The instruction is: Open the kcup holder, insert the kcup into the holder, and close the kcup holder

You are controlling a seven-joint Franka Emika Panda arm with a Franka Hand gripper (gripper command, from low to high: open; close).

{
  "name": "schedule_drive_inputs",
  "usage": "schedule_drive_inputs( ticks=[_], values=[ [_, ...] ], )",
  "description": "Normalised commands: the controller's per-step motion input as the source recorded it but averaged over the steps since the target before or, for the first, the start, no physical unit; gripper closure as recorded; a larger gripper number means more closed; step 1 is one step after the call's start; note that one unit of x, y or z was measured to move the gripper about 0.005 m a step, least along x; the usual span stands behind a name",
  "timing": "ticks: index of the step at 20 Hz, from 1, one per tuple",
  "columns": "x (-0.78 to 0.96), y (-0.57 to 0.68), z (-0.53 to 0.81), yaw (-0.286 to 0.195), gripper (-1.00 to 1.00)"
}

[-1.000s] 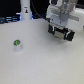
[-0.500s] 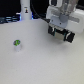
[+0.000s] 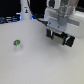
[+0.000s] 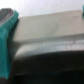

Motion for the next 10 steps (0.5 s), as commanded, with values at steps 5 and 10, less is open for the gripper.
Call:
schedule_drive_inputs(
  ticks=[5, 10],
  values=[
    [0.38, -0.07, 0.17, -0.055, -1.00],
    [0.24, -0.14, 0.26, -0.068, -1.00]
  ],
)
